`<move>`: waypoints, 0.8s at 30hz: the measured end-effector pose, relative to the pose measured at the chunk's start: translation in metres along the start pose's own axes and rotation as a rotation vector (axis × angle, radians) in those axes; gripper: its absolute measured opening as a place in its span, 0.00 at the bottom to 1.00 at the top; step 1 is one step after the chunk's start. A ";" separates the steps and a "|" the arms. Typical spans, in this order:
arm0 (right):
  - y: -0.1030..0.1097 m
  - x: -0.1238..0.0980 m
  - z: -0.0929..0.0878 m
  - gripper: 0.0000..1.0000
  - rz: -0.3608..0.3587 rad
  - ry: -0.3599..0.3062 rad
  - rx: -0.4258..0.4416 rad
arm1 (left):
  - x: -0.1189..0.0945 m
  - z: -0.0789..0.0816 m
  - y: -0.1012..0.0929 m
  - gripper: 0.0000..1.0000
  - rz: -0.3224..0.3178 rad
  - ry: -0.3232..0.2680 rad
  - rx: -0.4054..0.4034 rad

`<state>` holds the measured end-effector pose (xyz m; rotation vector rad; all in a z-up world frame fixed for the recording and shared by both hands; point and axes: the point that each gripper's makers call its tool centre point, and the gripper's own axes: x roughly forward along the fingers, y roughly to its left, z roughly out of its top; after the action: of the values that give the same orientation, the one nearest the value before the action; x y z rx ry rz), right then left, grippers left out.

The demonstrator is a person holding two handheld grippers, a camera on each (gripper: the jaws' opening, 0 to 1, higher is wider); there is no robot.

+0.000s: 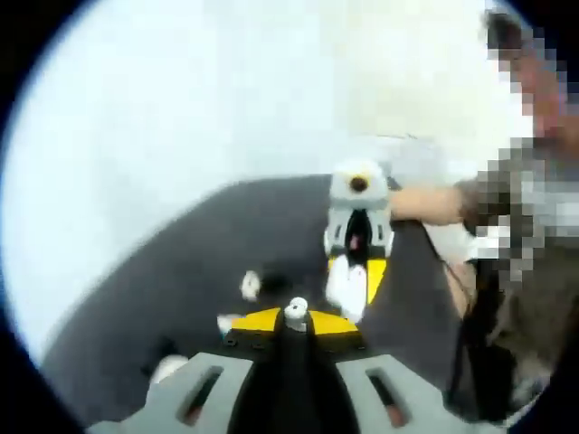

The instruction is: Pick up three earphones and place each one into its charging case using tactile feedback, ensure that each earphone is properly inserted and securely positioned inside the case.

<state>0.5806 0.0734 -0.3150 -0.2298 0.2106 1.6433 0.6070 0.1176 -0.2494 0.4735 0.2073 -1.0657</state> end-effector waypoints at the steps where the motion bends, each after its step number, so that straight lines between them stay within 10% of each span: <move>1: 0.000 0.000 0.000 0.18 0.000 0.000 0.001 | 0.001 0.006 -0.006 0.08 0.011 -0.019 0.039; 8: 0.000 -0.001 0.000 0.18 -0.001 0.001 0.002 | 0.010 0.009 -0.027 0.08 0.092 0.004 0.350; 24: -0.001 -0.001 -0.001 0.18 0.000 0.001 -0.001 | 0.030 -0.003 -0.044 0.08 0.045 0.061 0.450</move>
<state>0.5817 0.0725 -0.3154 -0.2314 0.2099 1.6434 0.5833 0.0781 -0.2759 0.9118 0.0073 -1.0546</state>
